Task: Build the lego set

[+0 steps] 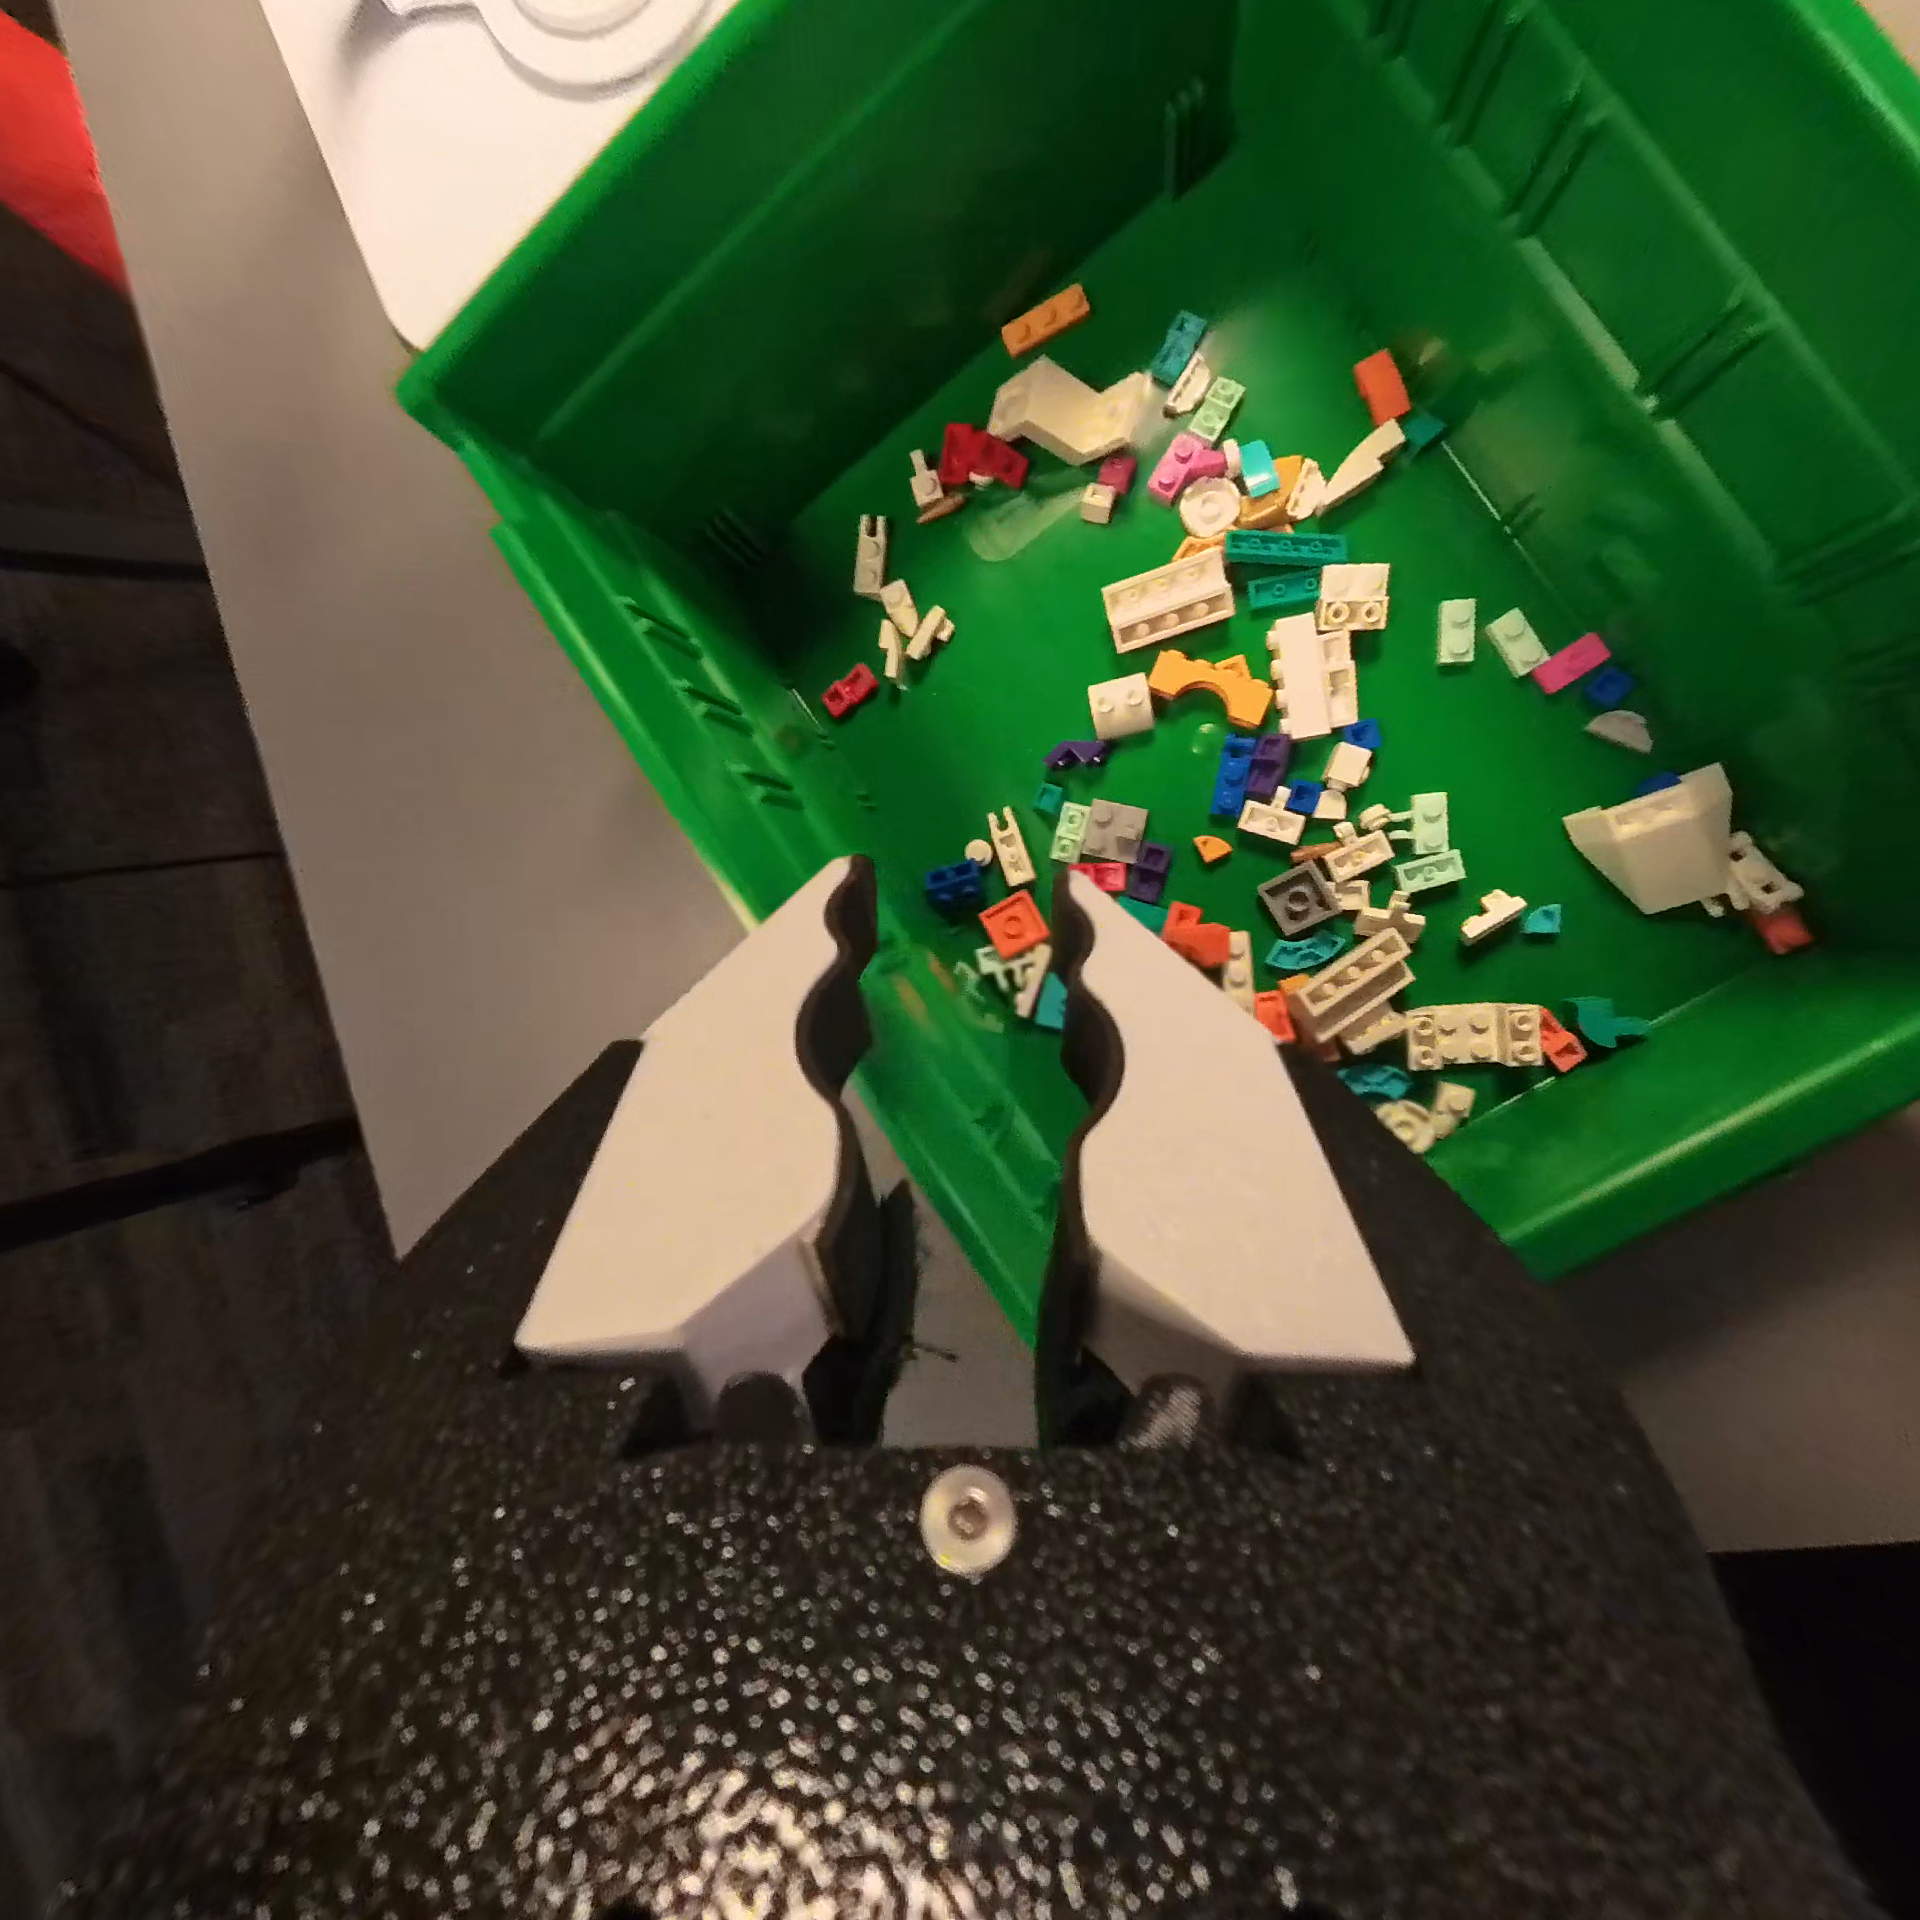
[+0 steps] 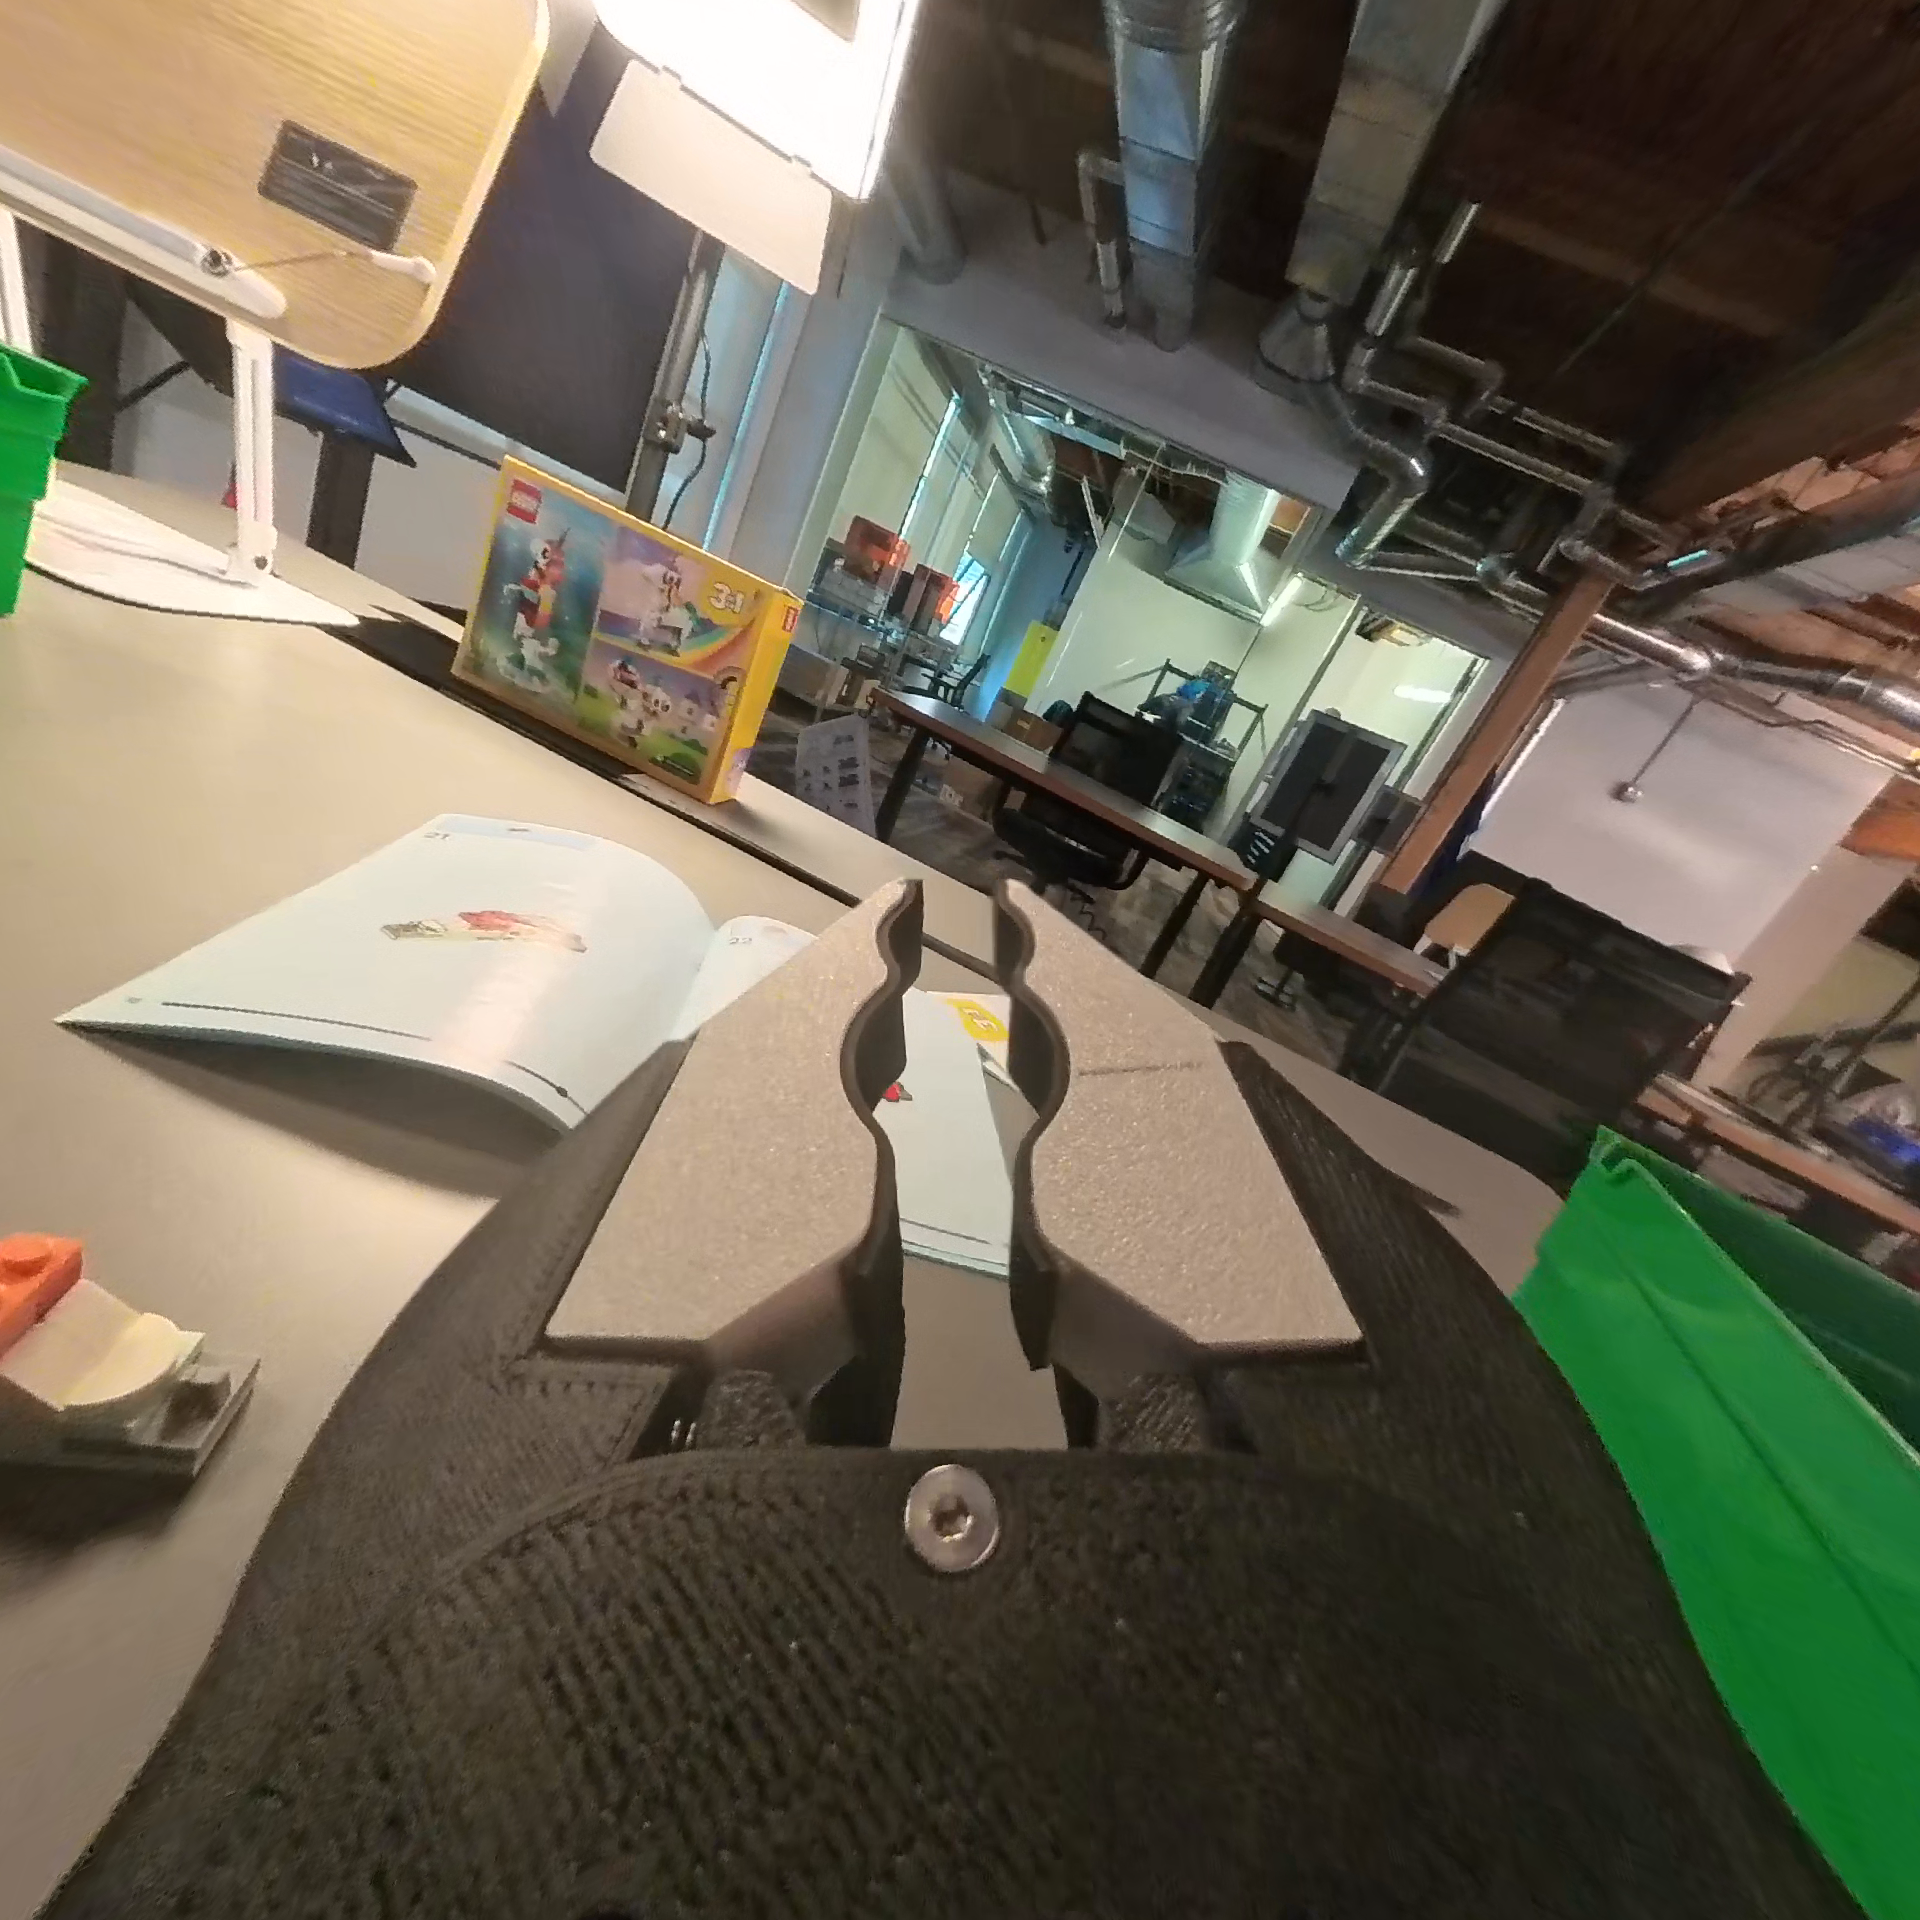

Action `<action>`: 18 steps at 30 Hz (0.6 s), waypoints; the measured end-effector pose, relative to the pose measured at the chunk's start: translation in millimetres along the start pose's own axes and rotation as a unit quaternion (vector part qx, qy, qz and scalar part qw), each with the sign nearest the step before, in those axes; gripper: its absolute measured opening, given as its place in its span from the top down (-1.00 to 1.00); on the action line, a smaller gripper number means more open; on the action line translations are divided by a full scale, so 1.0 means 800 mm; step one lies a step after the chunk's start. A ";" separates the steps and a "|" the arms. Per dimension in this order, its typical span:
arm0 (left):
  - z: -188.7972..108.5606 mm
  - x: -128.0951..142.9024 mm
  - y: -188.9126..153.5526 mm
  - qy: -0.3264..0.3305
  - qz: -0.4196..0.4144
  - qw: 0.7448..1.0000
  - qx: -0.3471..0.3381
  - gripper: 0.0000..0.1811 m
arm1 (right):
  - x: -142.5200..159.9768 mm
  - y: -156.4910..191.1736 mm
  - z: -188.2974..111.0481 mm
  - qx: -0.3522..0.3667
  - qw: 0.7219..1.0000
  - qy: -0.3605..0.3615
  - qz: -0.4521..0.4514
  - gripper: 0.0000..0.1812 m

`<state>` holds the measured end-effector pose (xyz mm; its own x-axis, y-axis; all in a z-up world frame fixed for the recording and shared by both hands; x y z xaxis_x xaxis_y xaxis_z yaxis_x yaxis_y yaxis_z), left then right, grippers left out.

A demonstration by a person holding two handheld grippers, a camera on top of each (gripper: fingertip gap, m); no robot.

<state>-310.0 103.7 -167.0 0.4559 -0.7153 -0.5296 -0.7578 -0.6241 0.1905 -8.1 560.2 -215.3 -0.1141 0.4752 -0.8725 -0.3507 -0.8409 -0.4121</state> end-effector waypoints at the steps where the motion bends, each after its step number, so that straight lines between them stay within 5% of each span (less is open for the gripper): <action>1: -0.001 -0.002 0.005 -0.004 0.006 1.000 0.000 0.65 | 0.000 -0.002 0.000 0.006 1.000 0.002 0.003 0.84; 9: 0.020 -0.024 0.004 0.003 0.180 0.983 0.045 0.59 | 0.003 -0.016 0.000 0.043 0.998 0.009 0.034 0.80; 13: 0.036 -0.034 -0.025 0.014 0.317 0.944 0.086 0.69 | 0.005 -0.016 0.001 0.056 0.998 0.022 0.017 0.68; 18: 0.057 -0.015 -0.050 0.091 0.387 0.900 0.176 0.78 | 0.008 -0.022 0.002 0.075 0.997 0.032 0.014 0.66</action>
<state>-306.7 151.6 -205.7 -0.2288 -0.9526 -0.2007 -0.9677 0.2000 0.1537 -4.1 578.1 -213.2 -0.0682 0.4316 -0.8995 -0.4836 -0.8029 -0.3486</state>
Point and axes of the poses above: each gripper's, where its closed fingertips meet, z out along the fingers, x out of its underside, y = z × x across the jaws, the point moved 7 cm from there along -z, back along the fingers, and after that the axes turned 4 degrees about -y, right-handed, at the moved point
